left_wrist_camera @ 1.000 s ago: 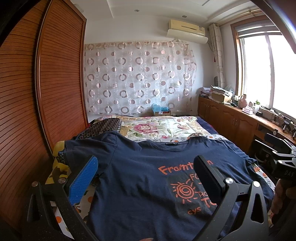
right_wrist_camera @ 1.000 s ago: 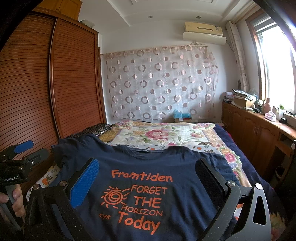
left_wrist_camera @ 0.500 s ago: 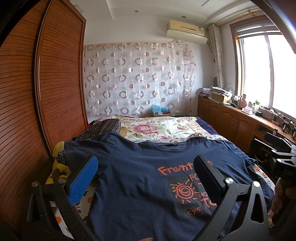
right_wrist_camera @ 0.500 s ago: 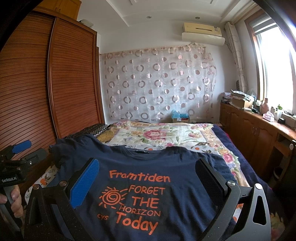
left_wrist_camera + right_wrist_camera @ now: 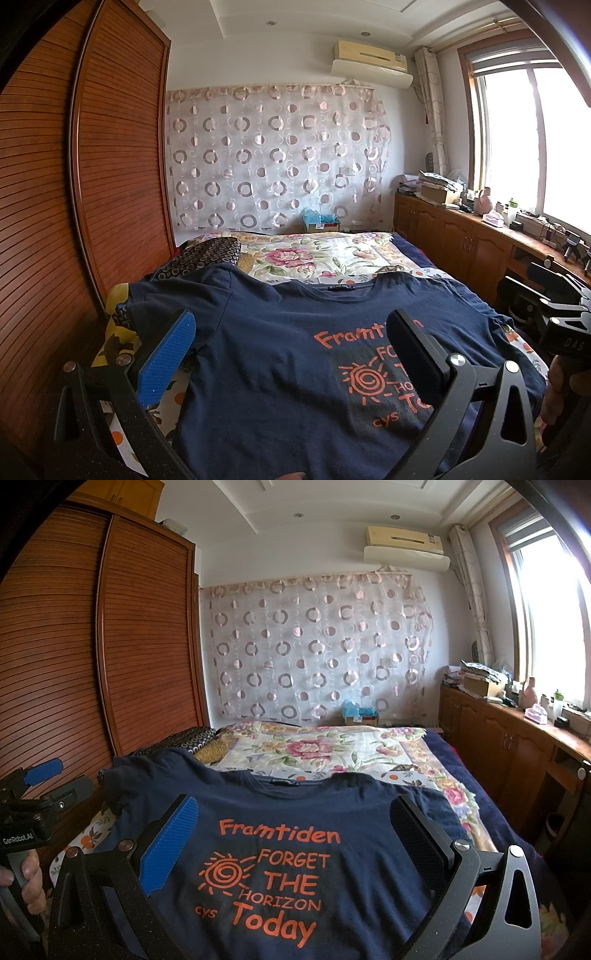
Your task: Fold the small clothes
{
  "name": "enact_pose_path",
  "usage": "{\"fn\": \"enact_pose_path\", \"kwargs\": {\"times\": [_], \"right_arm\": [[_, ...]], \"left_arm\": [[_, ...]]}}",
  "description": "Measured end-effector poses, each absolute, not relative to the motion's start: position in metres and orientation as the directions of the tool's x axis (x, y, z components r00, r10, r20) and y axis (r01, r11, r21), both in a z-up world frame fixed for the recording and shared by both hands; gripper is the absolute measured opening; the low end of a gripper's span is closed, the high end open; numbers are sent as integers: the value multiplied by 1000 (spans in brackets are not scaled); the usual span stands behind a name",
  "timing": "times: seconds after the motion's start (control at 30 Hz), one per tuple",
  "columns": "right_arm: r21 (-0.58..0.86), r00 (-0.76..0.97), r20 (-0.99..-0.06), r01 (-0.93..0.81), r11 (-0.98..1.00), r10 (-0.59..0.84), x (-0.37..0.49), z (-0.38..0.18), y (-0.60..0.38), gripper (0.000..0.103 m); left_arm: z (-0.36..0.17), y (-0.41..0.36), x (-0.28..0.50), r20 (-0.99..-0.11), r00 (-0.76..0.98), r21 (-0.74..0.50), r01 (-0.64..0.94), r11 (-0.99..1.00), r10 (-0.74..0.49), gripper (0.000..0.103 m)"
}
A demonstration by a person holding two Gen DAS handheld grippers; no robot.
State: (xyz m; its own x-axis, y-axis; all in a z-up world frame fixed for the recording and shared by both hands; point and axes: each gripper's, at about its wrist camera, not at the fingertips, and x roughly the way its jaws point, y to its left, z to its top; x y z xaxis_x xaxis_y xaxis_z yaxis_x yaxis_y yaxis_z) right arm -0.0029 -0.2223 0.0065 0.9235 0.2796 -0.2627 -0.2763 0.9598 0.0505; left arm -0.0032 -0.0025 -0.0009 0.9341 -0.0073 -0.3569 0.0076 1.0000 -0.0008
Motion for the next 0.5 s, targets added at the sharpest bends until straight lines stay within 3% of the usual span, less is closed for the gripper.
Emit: {"fn": "enact_pose_path", "kwargs": {"times": [0.5], "right_arm": [[48,923,-259,-282,958,284,-3,5,-222,103]], "left_arm": [[-1,-2,-3,-355,935,0,7,1000,-7,103]]}}
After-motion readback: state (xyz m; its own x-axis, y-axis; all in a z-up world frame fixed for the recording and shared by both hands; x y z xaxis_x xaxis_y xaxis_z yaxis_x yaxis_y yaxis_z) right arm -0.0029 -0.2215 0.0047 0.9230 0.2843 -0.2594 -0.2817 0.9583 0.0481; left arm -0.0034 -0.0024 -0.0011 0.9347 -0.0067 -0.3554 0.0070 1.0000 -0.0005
